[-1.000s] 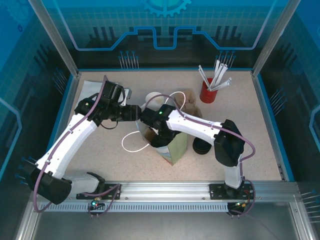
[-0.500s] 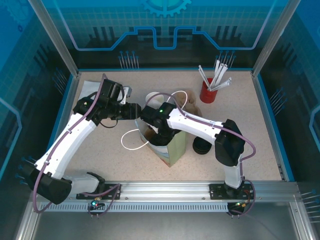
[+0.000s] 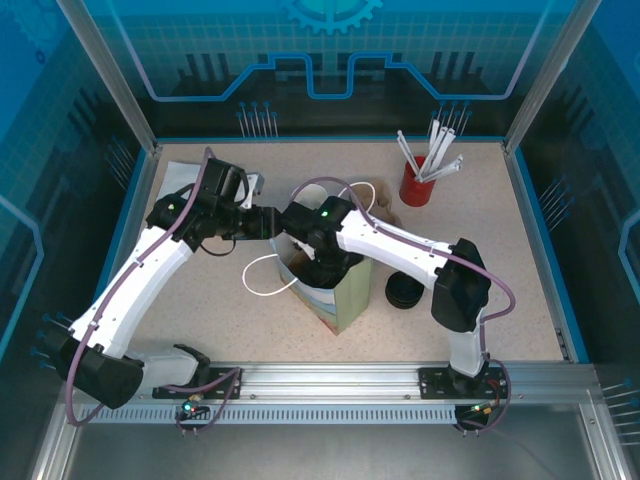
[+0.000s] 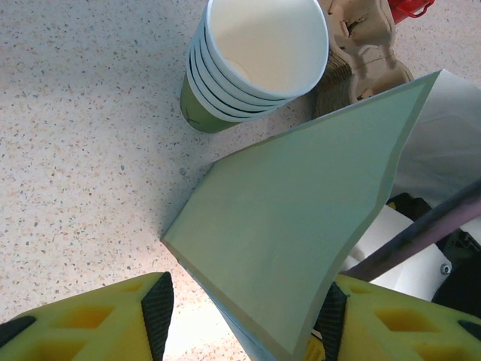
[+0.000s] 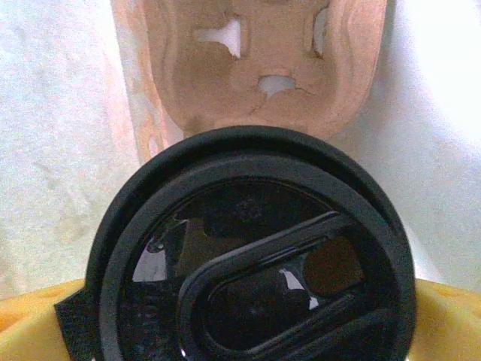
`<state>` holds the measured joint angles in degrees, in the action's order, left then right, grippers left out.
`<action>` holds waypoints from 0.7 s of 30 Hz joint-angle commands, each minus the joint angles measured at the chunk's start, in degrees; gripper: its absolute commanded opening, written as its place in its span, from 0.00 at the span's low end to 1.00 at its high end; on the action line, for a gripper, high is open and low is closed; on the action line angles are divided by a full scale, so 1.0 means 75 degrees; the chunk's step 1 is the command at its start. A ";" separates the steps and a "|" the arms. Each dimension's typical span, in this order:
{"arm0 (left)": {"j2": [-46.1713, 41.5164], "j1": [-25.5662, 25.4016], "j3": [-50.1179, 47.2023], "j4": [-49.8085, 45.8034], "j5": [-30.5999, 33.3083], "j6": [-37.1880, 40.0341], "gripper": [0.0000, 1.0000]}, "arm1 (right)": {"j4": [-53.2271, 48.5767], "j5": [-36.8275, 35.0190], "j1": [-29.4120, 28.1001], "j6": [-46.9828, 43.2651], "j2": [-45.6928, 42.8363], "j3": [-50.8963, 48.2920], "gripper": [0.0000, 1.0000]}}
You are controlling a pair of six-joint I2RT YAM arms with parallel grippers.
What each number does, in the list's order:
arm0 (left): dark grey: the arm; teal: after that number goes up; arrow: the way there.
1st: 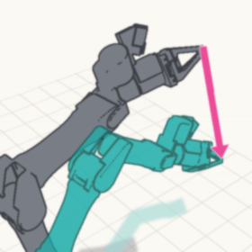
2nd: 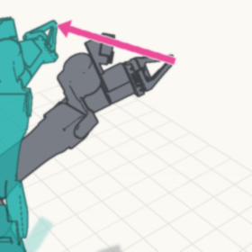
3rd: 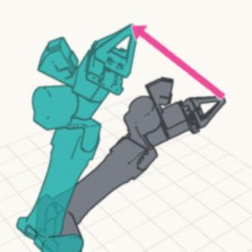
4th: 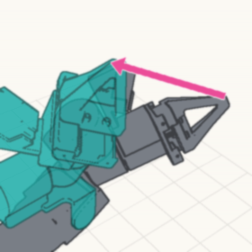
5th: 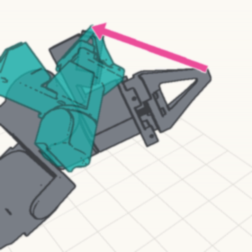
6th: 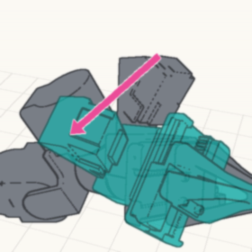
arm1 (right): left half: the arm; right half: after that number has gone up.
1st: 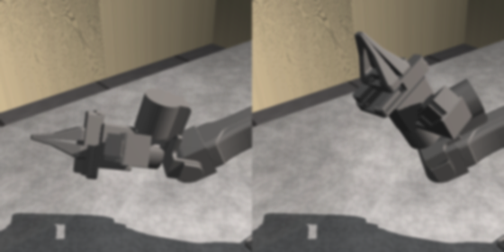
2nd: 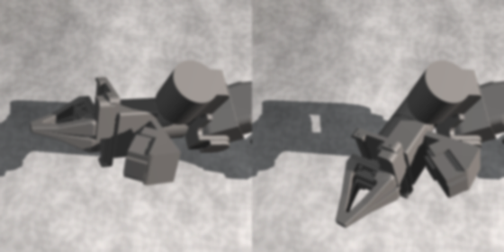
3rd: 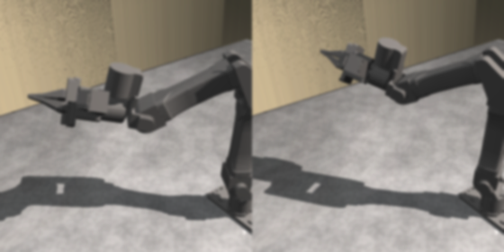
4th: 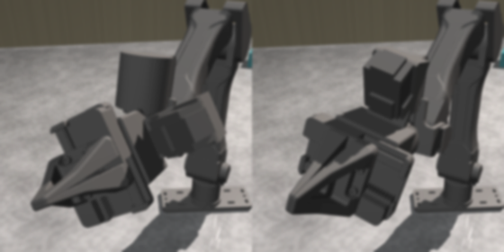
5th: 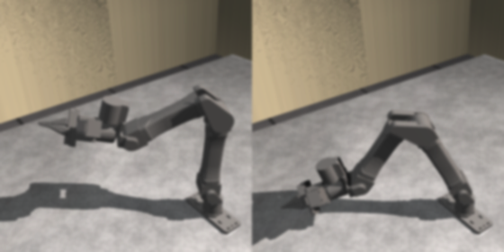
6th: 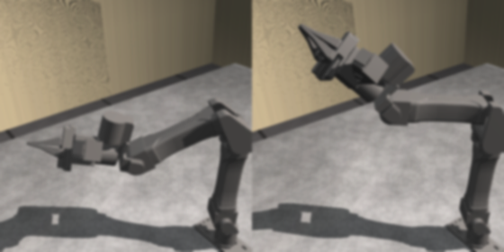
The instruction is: Pack the takeout coffee
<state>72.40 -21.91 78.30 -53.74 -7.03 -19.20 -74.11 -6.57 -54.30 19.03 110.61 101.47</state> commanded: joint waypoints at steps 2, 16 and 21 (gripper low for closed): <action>0.0073 0.0028 0.0110 -0.0195 -0.0176 -0.0008 0.57 | -0.0350 0.0237 0.0104 -0.0054 -0.0263 0.0351 1.00; 0.0040 0.0032 0.0072 -0.0183 -0.0118 -0.0018 0.63 | -0.0891 0.0242 0.0127 -0.0089 -0.0486 0.1156 1.00; 0.0062 0.0037 0.0037 -0.0156 -0.0094 -0.0006 0.65 | -0.1022 0.0233 0.0127 -0.0074 -0.0560 0.1420 1.00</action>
<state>72.44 -21.91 78.30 -53.74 -7.18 -19.22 -79.35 -5.54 -54.19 19.00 108.25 110.06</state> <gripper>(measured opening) 0.646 0.999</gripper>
